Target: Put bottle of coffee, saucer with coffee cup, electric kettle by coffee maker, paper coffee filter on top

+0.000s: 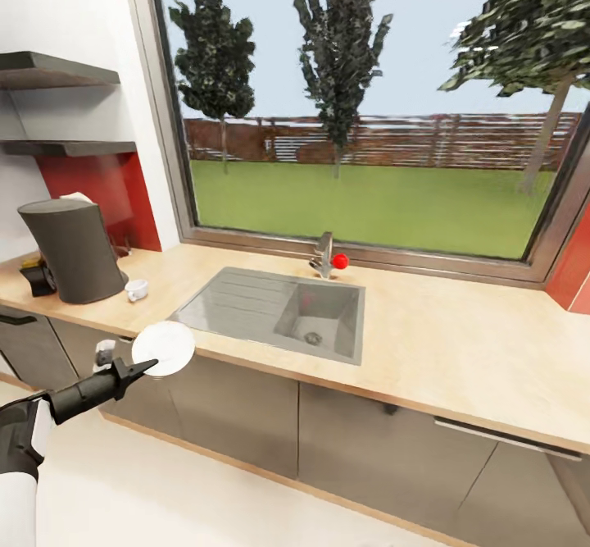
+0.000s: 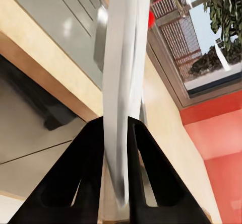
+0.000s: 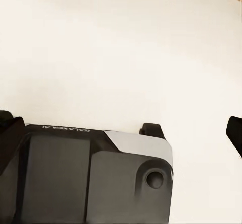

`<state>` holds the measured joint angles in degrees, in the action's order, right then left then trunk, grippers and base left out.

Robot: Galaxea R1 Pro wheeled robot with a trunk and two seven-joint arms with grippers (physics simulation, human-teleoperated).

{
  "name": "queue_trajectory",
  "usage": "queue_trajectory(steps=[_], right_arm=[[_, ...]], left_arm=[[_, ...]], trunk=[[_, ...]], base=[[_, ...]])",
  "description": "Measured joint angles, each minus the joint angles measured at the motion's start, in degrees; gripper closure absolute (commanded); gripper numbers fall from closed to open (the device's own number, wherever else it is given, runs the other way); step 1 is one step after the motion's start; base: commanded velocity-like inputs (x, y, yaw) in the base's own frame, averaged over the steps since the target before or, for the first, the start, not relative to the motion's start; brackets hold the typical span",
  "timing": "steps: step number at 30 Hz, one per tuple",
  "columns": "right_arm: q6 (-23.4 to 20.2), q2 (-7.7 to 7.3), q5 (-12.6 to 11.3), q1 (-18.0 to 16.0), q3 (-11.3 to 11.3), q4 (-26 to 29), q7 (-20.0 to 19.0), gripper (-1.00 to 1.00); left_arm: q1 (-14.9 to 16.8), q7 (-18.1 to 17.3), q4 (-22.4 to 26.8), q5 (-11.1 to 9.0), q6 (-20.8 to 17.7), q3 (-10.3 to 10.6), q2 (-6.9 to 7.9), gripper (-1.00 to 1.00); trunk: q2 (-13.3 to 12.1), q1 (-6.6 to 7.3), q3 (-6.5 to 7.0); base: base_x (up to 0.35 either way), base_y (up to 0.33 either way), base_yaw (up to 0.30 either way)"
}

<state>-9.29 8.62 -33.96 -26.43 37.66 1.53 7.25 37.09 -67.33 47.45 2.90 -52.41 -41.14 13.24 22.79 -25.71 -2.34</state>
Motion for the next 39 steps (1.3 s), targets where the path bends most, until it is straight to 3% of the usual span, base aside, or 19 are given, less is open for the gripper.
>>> queue_trajectory(steps=[8, 23, 31, 34, 36, 37, 39], right_arm=[[0.0, 0.01, 0.0, 0.0, 0.0, 0.0, 0.0, -1.0], [0.0, 0.01, 0.1, 0.2, 0.0, -0.1, 0.0, -1.0], [0.0, 0.0, 0.1, 0.3, 0.0, -0.1, 0.0, -1.0], [0.0, 0.0, 0.1, 0.4, 0.0, -0.1, 0.0, -1.0], [0.0, 0.0, 0.1, 0.5, 0.0, -0.1, 0.0, -1.0], [0.0, 0.0, 0.1, 0.6, 0.0, -0.1, 0.0, -1.0], [0.0, 0.0, 0.1, 0.6, 0.0, -0.2, 0.0, -1.0]], left_arm=[[0.0, 0.0, 0.0, 0.0, -0.1, 0.0, 0.0, 1.0], [0.0, 0.2, 0.0, 0.1, -0.1, -0.1, 0.04, 1.0], [0.0, 1.0, -0.2, 0.5, 0.2, -0.1, -0.08, 1.0], [0.3, 5.8, -0.4, 0.5, 0.3, -0.1, -0.51, 1.0], [1.1, 13.1, -0.3, 0.2, 0.2, -0.2, -0.98, 1.0], [1.8, 15.0, -0.3, -0.2, 0.0, -0.2, -1.26, 1.0], [6.4, 20.7, -1.0, -0.6, -0.2, -0.1, -2.96, 1.0]], trunk=[[0.0, -0.02, 0.06], [0.0, -0.03, 0.79], [0.0, -0.03, 0.99], [0.0, -0.03, 1.0], [0.0, -0.04, 1.0], [0.0, -0.03, 1.01], [0.0, -0.03, 1.01]], base=[[0.27, 0.109, 0.038], [-0.047, 0.265, 0.219], [0.004, 0.048, 0.264], [0.0, 0.004, 0.272], [0.0, 0.001, 0.273], [0.0, 0.0, 0.273], [0.0, 0.0, 0.241]])
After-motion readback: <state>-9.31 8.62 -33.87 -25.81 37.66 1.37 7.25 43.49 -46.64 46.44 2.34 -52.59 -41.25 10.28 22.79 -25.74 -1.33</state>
